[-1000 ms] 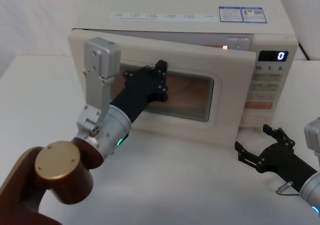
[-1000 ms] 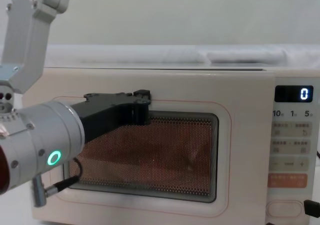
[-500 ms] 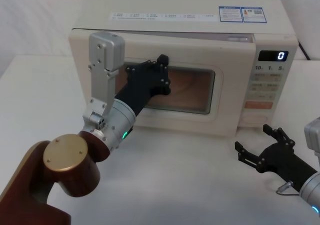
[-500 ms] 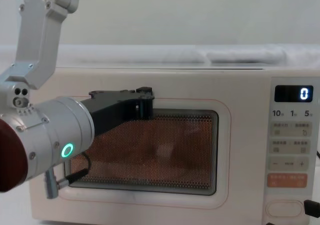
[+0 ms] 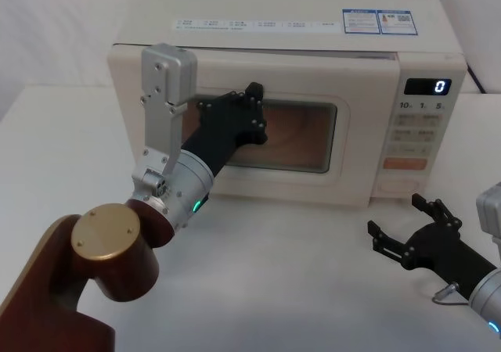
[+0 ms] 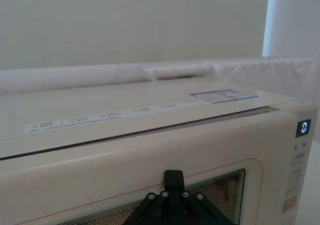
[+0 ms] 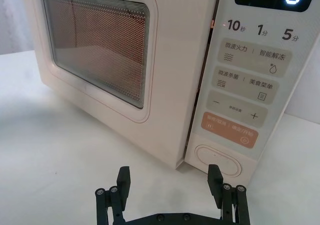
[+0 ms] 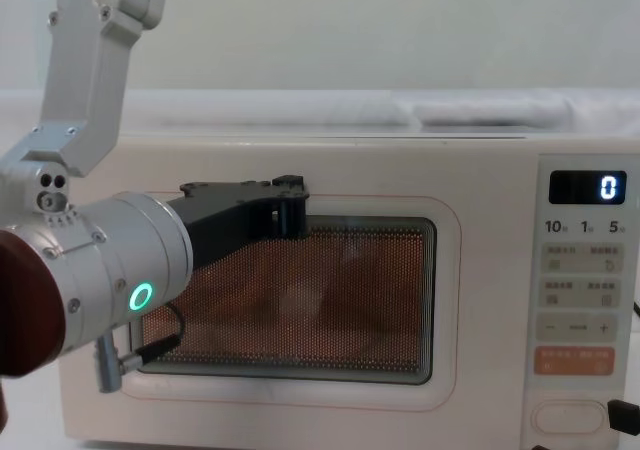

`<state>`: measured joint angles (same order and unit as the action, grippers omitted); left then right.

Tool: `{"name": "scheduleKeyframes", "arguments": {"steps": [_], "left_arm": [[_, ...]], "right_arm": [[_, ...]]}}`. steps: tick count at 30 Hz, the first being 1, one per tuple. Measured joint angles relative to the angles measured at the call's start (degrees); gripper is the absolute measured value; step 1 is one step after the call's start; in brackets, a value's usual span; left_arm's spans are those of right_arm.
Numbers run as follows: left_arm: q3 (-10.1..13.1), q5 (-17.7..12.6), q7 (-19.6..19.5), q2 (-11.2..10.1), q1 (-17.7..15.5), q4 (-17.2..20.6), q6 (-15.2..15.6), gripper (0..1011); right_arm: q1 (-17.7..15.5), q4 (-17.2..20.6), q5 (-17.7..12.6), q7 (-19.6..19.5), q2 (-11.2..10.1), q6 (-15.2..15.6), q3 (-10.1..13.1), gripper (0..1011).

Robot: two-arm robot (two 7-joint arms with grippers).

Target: Press the button to open the microwave door with one hand; close the microwave door with the other hand.

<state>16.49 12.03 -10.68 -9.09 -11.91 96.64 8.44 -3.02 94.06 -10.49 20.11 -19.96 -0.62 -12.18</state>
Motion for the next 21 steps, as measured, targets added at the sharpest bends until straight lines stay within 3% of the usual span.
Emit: {"name": "scheduleKeyframes", "arguments": {"steps": [21], "left_arm": [[-0.40,-0.48,-0.10,0.69,-1.34,-1.81,0.28,0]], "right_arm": [[0.00,0.00,0.00,0.00,0.00,0.00,0.00,1000]]}}
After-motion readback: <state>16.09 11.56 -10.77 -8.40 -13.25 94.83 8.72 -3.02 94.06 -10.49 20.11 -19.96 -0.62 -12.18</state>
